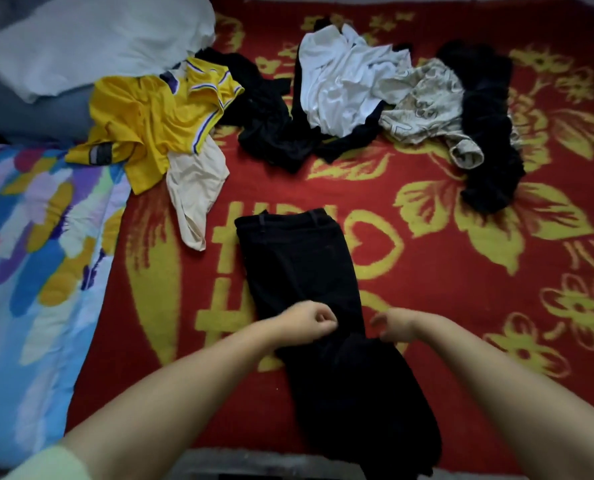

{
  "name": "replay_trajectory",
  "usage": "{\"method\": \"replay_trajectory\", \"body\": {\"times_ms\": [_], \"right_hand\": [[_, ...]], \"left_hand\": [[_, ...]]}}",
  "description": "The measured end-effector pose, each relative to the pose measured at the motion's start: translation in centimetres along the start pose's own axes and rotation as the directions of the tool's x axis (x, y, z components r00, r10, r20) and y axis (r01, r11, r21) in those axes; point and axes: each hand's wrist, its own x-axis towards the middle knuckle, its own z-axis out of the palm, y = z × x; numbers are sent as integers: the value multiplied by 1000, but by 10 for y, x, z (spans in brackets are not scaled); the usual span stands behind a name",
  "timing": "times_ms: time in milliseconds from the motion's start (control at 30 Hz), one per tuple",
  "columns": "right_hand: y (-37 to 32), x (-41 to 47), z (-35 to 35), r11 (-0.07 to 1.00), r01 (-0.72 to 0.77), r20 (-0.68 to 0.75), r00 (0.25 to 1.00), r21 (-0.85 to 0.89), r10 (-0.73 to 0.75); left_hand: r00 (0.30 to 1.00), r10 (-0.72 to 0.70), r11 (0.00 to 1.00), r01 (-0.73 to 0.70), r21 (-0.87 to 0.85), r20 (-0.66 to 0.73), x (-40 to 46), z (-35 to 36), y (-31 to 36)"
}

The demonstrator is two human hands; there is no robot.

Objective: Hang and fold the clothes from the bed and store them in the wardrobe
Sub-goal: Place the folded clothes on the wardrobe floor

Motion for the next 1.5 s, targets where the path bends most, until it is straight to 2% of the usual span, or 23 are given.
{"method": "replay_trajectory", "body": {"times_ms": [33,100,200,267,367,433,500,567,633,733,800,867,933,1033,1100,1133,1200,1267,1300,1367,1400,1467,1500], "right_hand": [[-4,5,-9,999,38,-157,987,5,-37],[-14,20,-30,992,108,-343,936,72,-77],[-41,45,-56,984,175,-442,886,41,-140],[-61,67,-72,979,205,-504,844,-18,-186],[-90,104,-98,963,266,-573,781,-53,-248],[-106,128,-110,959,265,-583,766,-98,-271],[-116,146,-117,952,206,-557,775,-224,-299],[-121,156,-119,932,113,-505,815,-343,-285],[-127,151,-118,904,32,-405,887,-427,-223],[-139,122,-114,824,23,-219,959,-566,-177],[-145,88,-117,819,64,-170,966,-570,-194],[-152,47,-130,819,50,-209,956,-572,-204],[-163,-2,-151,780,25,-249,941,-625,-230],[-179,-77,-185,705,-9,-252,937,-709,-241],[-188,-124,-212,675,-72,-314,917,-734,-244],[-193,-145,-224,676,-113,-375,891,-728,-255],[-215,-192,-242,683,-191,-522,792,-705,-316],[-245,-223,-255,715,-235,-659,639,-658,-397],[-264,-237,-257,753,-196,-701,561,-629,-439],[-306,-267,-257,825,-9,-770,365,-566,-524],[-329,-287,-260,828,101,-787,263,-552,-557],[-362,-323,-265,786,309,-814,61,-535,-578],[-375,-342,-267,742,414,-824,-39,-528,-565]], "left_hand": [[991,-28,997,37,69,-129,9,-16,-14],[951,-80,981,129,146,-299,29,-50,-37],[910,-120,936,237,261,-398,60,-95,-57],[882,-89,908,263,327,-463,82,-117,-63],[896,-69,850,283,444,-439,114,-143,-80],[920,-138,775,331,539,-366,130,-152,-101],[944,-165,717,314,623,-285,137,-156,-119],[977,-86,697,199,688,-196,132,-157,-127],[991,40,687,66,724,-128,115,-156,-123],[979,203,577,-103,810,-20,83,-151,-111],[992,123,623,-81,778,5,61,-154,-102],[997,-78,721,47,691,14,42,-166,-91],[982,-184,731,119,672,26,20,-179,-78],[993,-113,708,108,698,-39,-15,-203,-51],[990,20,779,70,623,-137,-39,-232,-33],[975,89,818,44,574,-201,-53,-248,-24],[903,205,865,13,502,-378,-103,-284,-6],[788,265,894,16,449,-556,-152,-317,6],[719,268,908,33,417,-641,-180,-331,11],[546,243,951,28,307,-802,-245,-358,20],[457,223,968,2,252,-861,-281,-372,28],[326,200,980,-50,194,-924,-350,-393,56],[289,209,977,-87,192,-934,-384,-397,75]]}}
